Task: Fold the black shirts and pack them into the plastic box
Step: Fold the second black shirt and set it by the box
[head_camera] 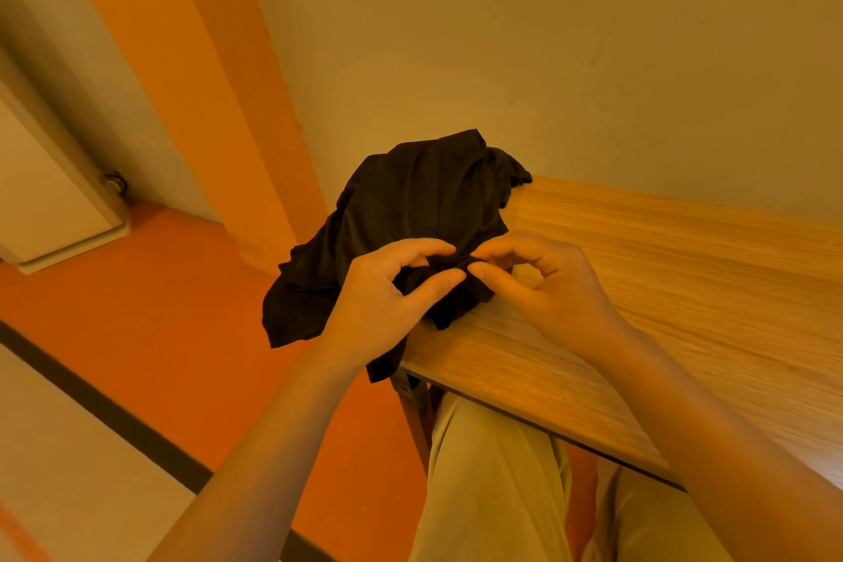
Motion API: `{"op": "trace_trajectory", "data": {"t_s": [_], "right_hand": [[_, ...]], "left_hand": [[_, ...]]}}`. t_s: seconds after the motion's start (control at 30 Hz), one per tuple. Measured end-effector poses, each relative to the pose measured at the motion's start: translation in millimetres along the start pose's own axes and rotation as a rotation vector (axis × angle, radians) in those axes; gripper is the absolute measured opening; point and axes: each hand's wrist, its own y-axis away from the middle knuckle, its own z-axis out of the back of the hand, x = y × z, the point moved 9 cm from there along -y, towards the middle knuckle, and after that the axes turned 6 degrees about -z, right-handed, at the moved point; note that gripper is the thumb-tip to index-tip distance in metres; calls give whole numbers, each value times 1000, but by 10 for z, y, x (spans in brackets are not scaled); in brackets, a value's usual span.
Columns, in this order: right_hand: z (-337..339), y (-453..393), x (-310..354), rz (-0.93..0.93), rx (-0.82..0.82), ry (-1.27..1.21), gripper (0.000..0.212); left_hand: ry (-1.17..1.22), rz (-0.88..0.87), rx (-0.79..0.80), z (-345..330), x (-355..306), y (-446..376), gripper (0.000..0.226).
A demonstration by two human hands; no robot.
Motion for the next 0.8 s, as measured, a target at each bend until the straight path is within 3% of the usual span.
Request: {"op": "trace_trajectory", "data": {"t_s": [0.1,0.23,0.37,0.53,0.63,0.8], "right_hand": [[-84,5,-67,-76,66,-4,20],[-192,11,-191,-196,76,-51,35],[-178,7,-243,-222,26,-14,25],[-67,-10,-252,-192,-55,19,20],[-59,-9,-281,-206,-57,18,22],[-17,2,-283,-203,-86,11,21]], "left_hand": [[101,137,94,-72,83,0,38],[203,145,146,-122,-1,-19,46],[220,122,80,-46,10,12,48],[-104,20,-115,160,-27,90,22],[-90,24,-206,258,-19,125,15],[52,81,-164,212,-37,131,14]]}}
